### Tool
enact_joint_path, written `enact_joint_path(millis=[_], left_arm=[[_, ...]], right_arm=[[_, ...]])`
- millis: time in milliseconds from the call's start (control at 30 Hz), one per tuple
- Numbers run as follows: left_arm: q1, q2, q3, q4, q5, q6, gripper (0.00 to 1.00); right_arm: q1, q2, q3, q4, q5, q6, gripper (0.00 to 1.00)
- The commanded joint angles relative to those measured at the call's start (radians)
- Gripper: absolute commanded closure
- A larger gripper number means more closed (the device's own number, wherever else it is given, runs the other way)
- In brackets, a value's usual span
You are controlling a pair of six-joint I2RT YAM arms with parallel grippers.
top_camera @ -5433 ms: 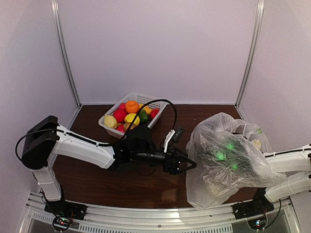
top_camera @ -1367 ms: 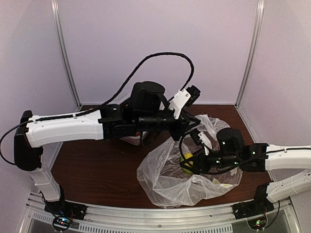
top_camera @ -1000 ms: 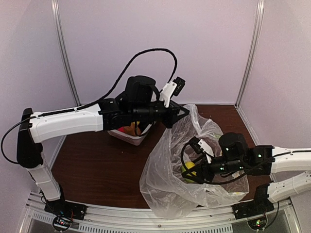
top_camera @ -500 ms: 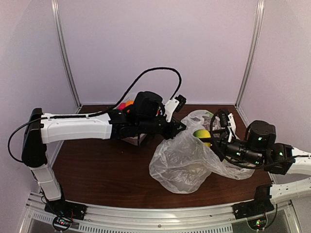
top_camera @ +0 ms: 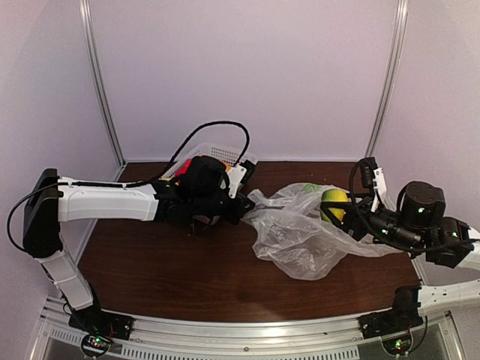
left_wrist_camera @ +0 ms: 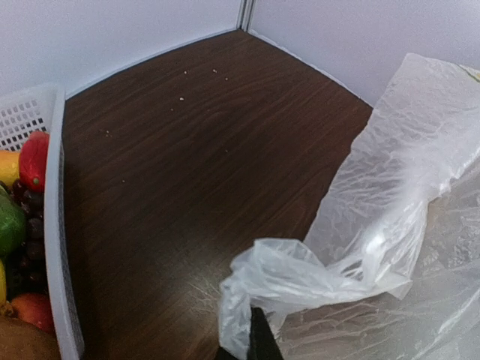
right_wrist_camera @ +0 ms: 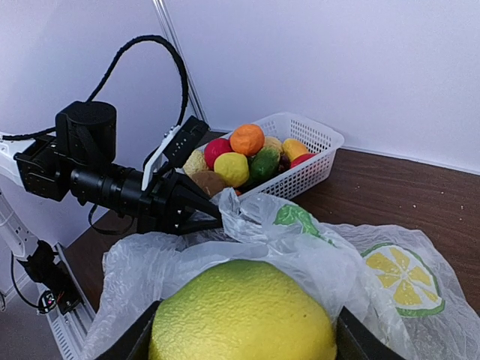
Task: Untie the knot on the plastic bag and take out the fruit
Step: Adjust the takeout bag at the center of the board.
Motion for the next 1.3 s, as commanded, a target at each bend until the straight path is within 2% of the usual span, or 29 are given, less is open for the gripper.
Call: enact_joint_path(millis=[0, 100, 167, 267, 400, 567, 1000, 1100, 1267], left_arm=[[0.017, -0.06, 0.0, 0.034, -0.043, 0.007, 0.8], [0.014, -0.096, 0.007, 0.046, 0.032, 0.048, 0.44], [0.008, -0.139, 0.002, 0.064, 0.053, 0.08, 0.29], [-0.011, -0.226, -0.016, 0.085, 0.061, 0.138, 0.2], [-0.057, -0.333, -0.069, 0.132, 0.131, 0.21, 0.15], [-0.093, -0.317, -0.094, 0.136, 0.294, 0.217, 0.14], [-0.141, -0.133, -0.043, 0.12, 0.287, 0.25, 0.13], [-0.143, -0.111, -0.029, 0.099, 0.262, 0.25, 0.24], [-0.143, -0.09, -0.024, 0.103, 0.266, 0.242, 0.59]], right_arm=[[0.002, -0.021, -0.028, -0.029, -0.008, 0.022, 0.72], [0.003, -0.001, -0.057, 0.028, -0.09, 0.028, 0.72], [0.003, 0.019, -0.077, 0.079, -0.153, 0.029, 0.72], [0.002, 0.056, -0.101, 0.133, -0.206, 0.027, 0.72], [-0.004, 0.101, -0.109, 0.177, -0.237, 0.027, 0.72], [-0.027, 0.134, -0.108, 0.232, -0.316, 0.03, 0.71], [-0.097, 0.194, -0.138, 0.347, -0.559, 0.07, 0.7], [-0.11, 0.197, -0.148, 0.37, -0.6, 0.08, 0.7], [-0.121, 0.205, -0.16, 0.382, -0.634, 0.095, 0.7]])
